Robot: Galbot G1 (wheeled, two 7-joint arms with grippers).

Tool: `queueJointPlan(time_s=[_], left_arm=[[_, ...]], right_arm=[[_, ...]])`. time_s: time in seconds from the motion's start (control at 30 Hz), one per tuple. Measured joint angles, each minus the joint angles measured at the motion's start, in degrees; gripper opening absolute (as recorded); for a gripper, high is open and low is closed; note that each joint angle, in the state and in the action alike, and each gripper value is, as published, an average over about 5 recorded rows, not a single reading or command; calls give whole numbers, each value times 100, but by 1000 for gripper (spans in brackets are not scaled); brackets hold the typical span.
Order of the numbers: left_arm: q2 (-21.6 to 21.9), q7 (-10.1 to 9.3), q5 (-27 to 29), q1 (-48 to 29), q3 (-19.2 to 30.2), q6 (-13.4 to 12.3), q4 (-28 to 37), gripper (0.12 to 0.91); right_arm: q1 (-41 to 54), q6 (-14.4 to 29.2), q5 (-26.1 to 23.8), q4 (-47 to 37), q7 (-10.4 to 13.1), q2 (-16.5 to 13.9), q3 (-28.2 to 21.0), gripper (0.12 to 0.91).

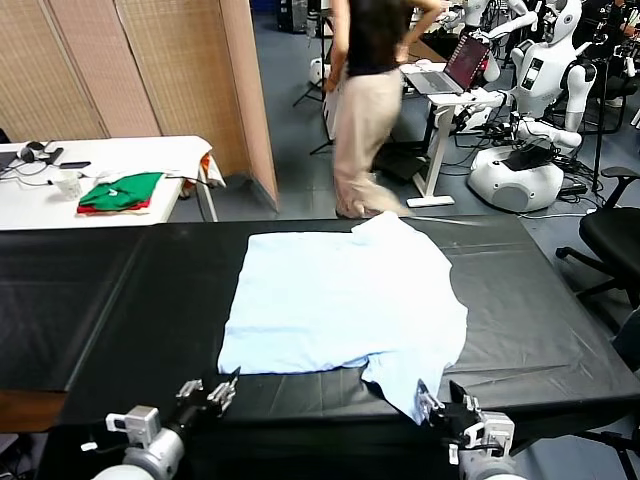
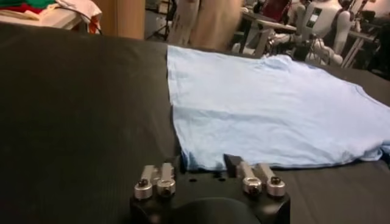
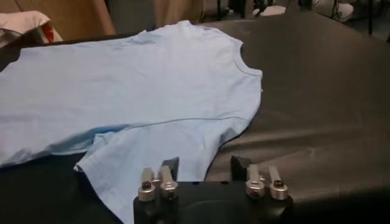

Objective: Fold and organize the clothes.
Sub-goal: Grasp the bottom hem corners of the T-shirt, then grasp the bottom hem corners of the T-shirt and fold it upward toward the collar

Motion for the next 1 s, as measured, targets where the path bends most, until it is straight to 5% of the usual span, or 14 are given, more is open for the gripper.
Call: queueJointPlan(time_s=[0.7,1.0], left_arm=[[-51,-280,157,1374,-774,-283,-882,155],[-257,-219,264,1301,-672,-832,-894,155]], right_arm=[[-903,-48,-210,962,48,-100,54,141],[-387,506,-213,762,-301,-194,176,141]])
